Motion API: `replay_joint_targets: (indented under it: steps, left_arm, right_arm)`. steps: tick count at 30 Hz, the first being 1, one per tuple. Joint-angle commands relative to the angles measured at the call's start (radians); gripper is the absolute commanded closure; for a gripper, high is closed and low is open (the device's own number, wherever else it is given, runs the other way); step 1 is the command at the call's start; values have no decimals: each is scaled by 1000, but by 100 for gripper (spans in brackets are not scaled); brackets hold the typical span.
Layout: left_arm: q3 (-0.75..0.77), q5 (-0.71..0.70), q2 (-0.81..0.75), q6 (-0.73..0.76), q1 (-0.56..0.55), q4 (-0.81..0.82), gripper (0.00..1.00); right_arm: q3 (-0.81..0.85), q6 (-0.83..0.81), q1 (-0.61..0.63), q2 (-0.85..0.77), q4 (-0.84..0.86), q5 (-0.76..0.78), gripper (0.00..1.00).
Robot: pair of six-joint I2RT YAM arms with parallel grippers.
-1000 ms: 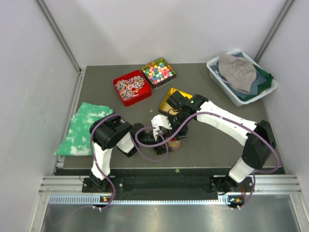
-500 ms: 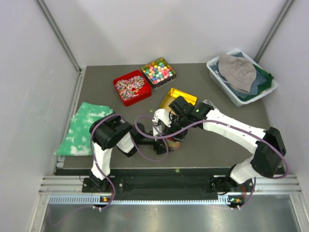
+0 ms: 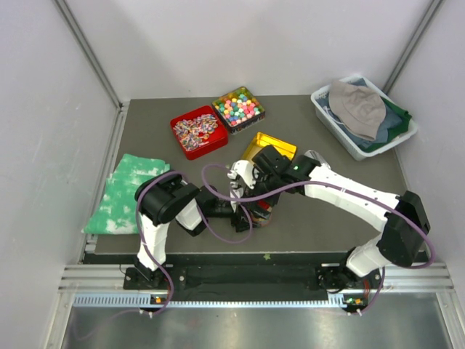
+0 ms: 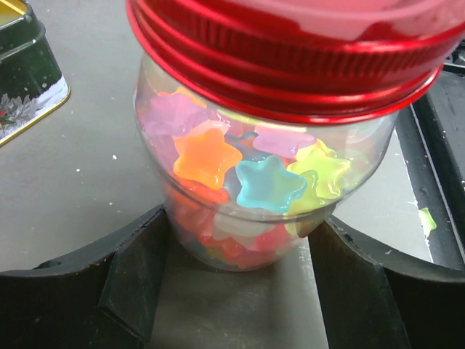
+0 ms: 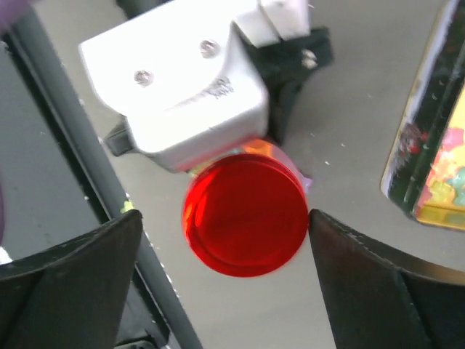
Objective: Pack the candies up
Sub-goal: Screw the bottle lid onto the packing bottle.
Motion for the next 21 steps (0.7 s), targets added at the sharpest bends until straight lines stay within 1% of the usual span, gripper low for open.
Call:
replay_joint_targets:
  steps: [1,5,8,9,11,12,16,21]
  left_arm:
    - [3,-8,27,0,-4,310,37]
    - [3,-9,27,0,-4,310,37]
    - [3,-11,27,0,-4,310,37]
    - [3,-9,28,0,-4,310,37]
    - [4,-9,28,0,-4,310,37]
    - [4,-9,28,0,-4,312,37]
    - [4,-9,28,0,-4,309,37]
    - [4,-6,28,0,-4,310,37]
  right_arm:
    - [-11,-51,24,-20,11,-89,1]
    - [-22,-123,24,-33,-14,-73,1]
    - [-31,-243,20,-47,-41,-39,1]
    - [-28,-319,8,-49,-57,-37,1]
    - [1,-396,-9,-41,-104,-40,1]
    - [10,-462,-21,-36,-115,-37,1]
    - [84,-559,-49,-4,-166,-69,1]
    - [139,-652,-49,45,-193,-42,1]
